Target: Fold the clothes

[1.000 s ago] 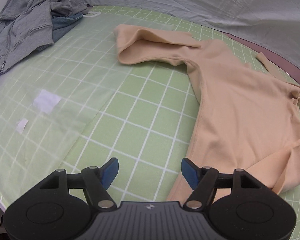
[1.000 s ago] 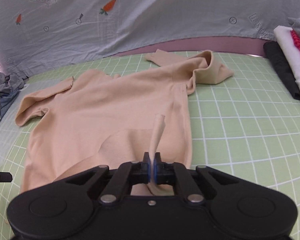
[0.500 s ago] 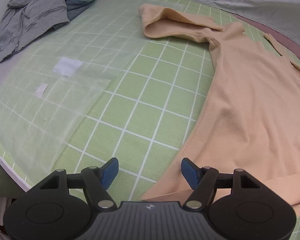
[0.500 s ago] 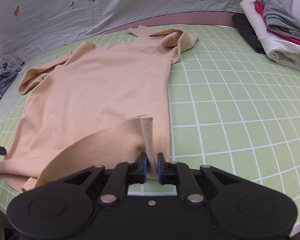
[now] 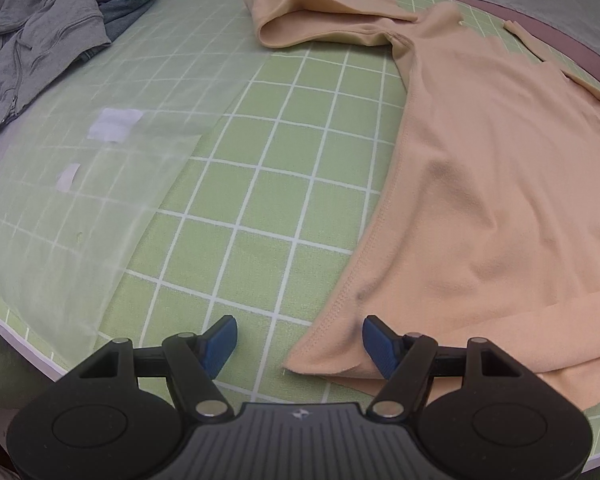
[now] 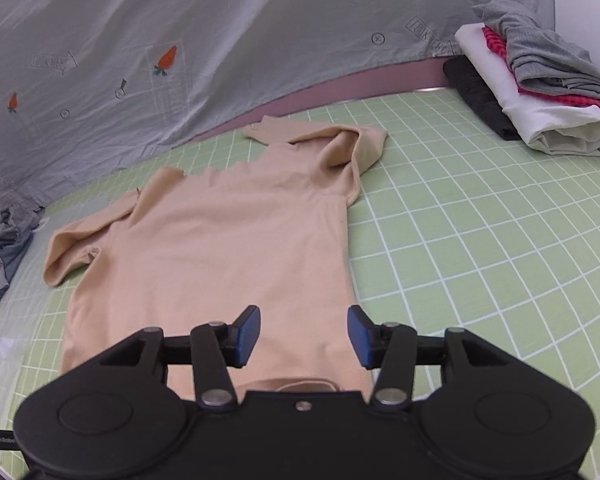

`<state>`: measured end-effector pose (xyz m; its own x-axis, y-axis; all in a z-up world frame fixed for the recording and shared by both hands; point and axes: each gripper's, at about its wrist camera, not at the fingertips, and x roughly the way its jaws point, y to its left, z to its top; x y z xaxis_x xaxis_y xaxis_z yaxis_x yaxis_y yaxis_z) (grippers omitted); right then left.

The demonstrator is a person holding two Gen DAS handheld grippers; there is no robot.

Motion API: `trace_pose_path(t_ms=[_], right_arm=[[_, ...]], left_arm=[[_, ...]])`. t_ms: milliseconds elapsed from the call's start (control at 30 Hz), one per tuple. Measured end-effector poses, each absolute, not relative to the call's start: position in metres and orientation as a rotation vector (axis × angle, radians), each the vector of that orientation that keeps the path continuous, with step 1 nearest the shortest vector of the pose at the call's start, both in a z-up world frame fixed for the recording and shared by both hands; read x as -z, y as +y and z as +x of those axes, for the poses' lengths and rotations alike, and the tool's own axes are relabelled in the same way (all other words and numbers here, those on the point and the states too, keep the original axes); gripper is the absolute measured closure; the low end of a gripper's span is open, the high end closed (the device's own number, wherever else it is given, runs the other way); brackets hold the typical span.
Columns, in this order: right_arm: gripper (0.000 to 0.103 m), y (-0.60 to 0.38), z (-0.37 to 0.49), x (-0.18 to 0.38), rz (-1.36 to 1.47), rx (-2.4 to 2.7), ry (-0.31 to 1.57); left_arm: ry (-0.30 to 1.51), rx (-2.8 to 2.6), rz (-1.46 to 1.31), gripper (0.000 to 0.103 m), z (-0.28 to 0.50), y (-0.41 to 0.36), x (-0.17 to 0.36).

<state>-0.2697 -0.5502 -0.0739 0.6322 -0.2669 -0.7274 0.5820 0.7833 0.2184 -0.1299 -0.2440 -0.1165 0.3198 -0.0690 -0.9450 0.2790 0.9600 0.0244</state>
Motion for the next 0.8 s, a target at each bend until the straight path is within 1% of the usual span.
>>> trace_pose_path(t_ms=[67,200,400,600,667,767,800], right_arm=[[0.056,-0.55,-0.263,0.081,0.475,0.511,0.799],[0.062,-0.54,-0.271,0.094,0.476,0.483,0.892],[0.07,-0.522,-0.307,0.107,0.493,0.452,0.982],[0.069,-0.519,-0.324,0.107,0.515,0.476,0.971],[0.065,-0.52,-0.324,0.107,0.513,0.492,0.962],[0.063,-0.519,-0.324,0.108,0.506,0.504,0.963],[0.061,-0.518,-0.324,0.109,0.503,0.505,0.966]], left_arm=[[1.228,0.232,0.201,0.033,-0.129,-0.244,0.116],[1.214,0.226,0.181,0.033,-0.124,-0.242,0.112],[1.181,0.214,0.155,0.033,-0.11,-0.242,0.104],[1.197,0.236,0.209,0.033,-0.111,-0.251,0.113],[1.194,0.251,0.236,0.033,-0.118,-0.255,0.114],[1.188,0.266,0.274,0.029,-0.129,-0.258,0.116],[1.181,0.262,0.282,0.025,-0.132,-0.258,0.116]])
